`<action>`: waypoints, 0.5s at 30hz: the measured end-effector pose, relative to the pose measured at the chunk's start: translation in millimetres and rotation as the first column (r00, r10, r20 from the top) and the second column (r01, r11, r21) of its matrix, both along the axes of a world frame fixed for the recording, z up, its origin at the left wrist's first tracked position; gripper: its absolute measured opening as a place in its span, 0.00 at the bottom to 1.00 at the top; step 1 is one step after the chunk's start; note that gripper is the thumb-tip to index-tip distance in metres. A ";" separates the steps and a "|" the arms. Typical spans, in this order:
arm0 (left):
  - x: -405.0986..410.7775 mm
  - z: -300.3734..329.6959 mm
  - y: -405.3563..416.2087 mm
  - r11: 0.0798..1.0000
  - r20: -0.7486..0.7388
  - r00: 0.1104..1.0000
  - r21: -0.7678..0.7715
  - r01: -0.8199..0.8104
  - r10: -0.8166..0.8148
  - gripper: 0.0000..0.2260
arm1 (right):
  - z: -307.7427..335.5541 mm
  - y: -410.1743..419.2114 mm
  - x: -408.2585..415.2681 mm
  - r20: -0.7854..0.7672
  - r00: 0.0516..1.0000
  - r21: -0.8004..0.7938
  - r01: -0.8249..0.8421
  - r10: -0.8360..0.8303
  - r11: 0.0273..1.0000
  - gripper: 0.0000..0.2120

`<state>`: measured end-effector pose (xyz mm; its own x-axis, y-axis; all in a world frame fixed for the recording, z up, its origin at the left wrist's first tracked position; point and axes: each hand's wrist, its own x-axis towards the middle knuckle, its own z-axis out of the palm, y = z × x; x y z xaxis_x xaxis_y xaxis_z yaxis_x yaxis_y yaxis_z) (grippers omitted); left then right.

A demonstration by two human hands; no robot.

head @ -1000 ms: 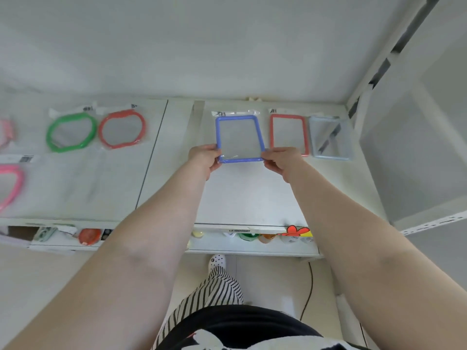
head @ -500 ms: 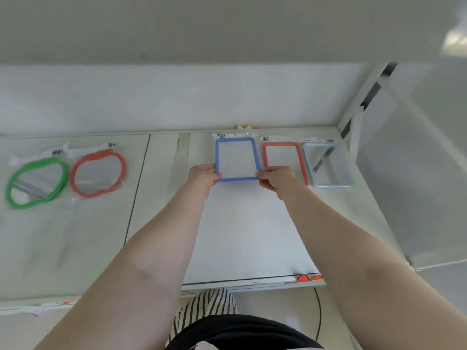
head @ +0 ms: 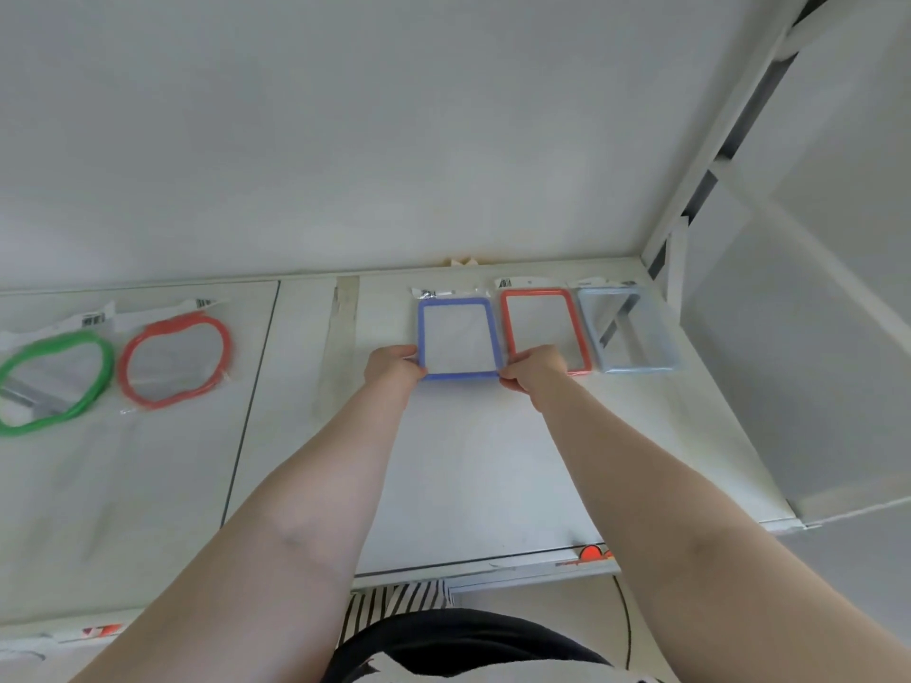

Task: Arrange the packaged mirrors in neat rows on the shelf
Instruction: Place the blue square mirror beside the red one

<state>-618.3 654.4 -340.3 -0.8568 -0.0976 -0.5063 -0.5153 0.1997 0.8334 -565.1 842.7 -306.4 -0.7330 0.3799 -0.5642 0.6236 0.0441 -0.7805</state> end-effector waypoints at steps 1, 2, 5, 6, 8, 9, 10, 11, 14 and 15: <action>0.6 -4.2 -0.7 1.000 0.000 1.000 -0.018 0.001 -0.001 0.23 | -1.4 -0.9 0.8 0.001 1.000 0.016 -0.007 0.007 1.000 0.19; 2.0 -6.2 -1.3 0.999 -0.001 1.000 -0.050 0.007 -0.007 0.23 | -3.4 -1.4 1.3 0.000 1.000 0.031 -0.013 0.013 0.999 0.18; 11.8 1.3 -0.4 0.981 -0.028 0.999 -0.190 0.034 -0.040 0.22 | -5.4 -3.1 3.4 0.014 0.999 0.176 -0.048 0.046 0.983 0.12; 14.8 4.0 0.2 0.967 -0.052 0.996 -0.248 0.061 -0.076 0.22 | -5.7 -2.5 4.7 0.014 0.999 0.246 -0.049 0.047 0.968 0.10; 18.5 4.6 1.9 0.896 -0.108 0.977 -0.426 0.122 -0.184 0.24 | -6.0 0.6 7.7 -0.001 0.999 0.391 -0.036 0.039 0.920 0.09; 20.2 4.8 3.7 0.850 -0.143 0.960 -0.508 0.137 -0.241 0.24 | -6.2 2.7 9.1 -0.010 0.999 0.466 -0.028 0.037 0.885 0.10; 21.4 5.0 6.4 0.810 -0.185 0.935 -0.567 0.149 -0.302 0.25 | -7.5 5.0 10.0 -0.022 0.999 0.528 -0.014 0.030 0.849 0.10; 22.1 4.7 9.9 0.782 -0.226 0.905 -0.602 0.161 -0.361 0.26 | -9.1 7.3 10.3 -0.038 0.999 0.577 0.004 0.022 0.817 0.12; 21.7 0.4 23.5 0.712 -0.260 0.817 -0.660 0.239 -0.515 0.29 | -15.9 14.2 12.8 -0.029 0.999 0.701 -0.012 0.046 0.713 0.21; 21.6 -1.3 27.9 0.690 -0.249 0.798 -0.673 0.265 -0.549 0.30 | -17.6 16.1 14.3 -0.010 0.998 0.726 -0.040 0.069 0.687 0.23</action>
